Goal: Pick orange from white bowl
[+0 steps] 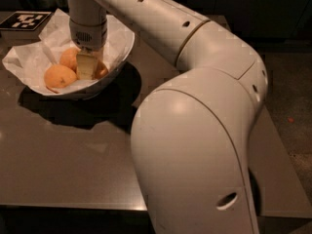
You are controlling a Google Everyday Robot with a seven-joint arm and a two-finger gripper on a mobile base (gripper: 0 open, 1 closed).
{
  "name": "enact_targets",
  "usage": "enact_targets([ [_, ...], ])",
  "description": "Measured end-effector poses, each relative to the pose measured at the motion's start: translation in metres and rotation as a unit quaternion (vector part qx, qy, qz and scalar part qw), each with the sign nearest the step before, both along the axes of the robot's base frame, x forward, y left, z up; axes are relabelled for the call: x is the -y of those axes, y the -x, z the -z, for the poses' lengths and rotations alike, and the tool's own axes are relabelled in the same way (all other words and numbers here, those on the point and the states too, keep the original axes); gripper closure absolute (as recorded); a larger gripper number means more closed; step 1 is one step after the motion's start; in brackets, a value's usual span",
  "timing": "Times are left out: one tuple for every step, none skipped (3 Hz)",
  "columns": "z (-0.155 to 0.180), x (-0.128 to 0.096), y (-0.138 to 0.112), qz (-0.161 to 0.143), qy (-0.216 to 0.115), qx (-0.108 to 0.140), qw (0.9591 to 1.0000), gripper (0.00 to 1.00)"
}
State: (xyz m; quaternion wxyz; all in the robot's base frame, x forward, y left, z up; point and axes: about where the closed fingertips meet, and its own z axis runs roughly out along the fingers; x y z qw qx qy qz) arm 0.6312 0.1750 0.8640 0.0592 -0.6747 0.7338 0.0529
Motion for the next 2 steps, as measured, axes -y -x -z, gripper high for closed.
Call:
enact_targets([
  [0.0000,0.0000,0.0000,0.000,0.000,0.000,1.0000,0.65],
  [0.0000,0.0000,0.0000,0.000,0.000,0.000,1.0000,0.88],
])
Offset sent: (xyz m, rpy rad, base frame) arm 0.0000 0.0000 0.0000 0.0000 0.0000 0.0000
